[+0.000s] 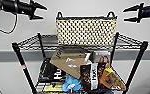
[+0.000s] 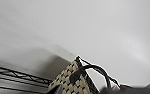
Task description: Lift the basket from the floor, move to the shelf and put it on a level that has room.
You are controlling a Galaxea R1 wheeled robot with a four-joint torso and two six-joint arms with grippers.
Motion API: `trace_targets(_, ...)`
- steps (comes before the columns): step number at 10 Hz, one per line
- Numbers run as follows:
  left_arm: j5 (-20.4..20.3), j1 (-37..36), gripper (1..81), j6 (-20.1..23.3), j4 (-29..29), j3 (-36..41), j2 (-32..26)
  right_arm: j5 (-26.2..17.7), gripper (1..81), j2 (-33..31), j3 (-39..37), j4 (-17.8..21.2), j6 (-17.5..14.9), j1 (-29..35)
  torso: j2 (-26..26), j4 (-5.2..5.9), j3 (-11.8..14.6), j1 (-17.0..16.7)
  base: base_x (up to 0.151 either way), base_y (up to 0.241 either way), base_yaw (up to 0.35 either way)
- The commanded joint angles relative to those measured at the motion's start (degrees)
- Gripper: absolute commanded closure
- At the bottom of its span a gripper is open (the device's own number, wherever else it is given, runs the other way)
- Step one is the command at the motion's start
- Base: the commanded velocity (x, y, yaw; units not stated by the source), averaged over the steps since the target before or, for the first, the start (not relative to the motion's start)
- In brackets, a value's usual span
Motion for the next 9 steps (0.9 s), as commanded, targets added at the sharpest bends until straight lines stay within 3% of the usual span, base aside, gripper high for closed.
trace_targets(1, 2.8, -8.5, 1.0, 0.2, 3.2, 4.3, -5.8, -2.6, 1.0, -5.6, 3.1, 0.0, -0.1, 8.3, 0.0, 0.0, 0.0, 0.0, 0.0, 0.0, 0.0)
trace_targets(5, 4.3, -4.3, 1.0, 0.5, 6.5, 9.2, -16.3, -5.9, 1.0, -14.2, 6.2, -2.9, 0.0, 5.9, 0.0, 0.0, 0.0, 0.0, 0.0, 0.0, 0.0)
trace_targets(9, 9.9, -3.6, 1.0, 2.7, 8.7, 11.3, -27.3, -8.6, 1.0, -22.7, 8.8, -6.5, 0.1, 2.0, 0.0, 0.0, 0.0, 0.0, 0.0, 0.0, 0.0)
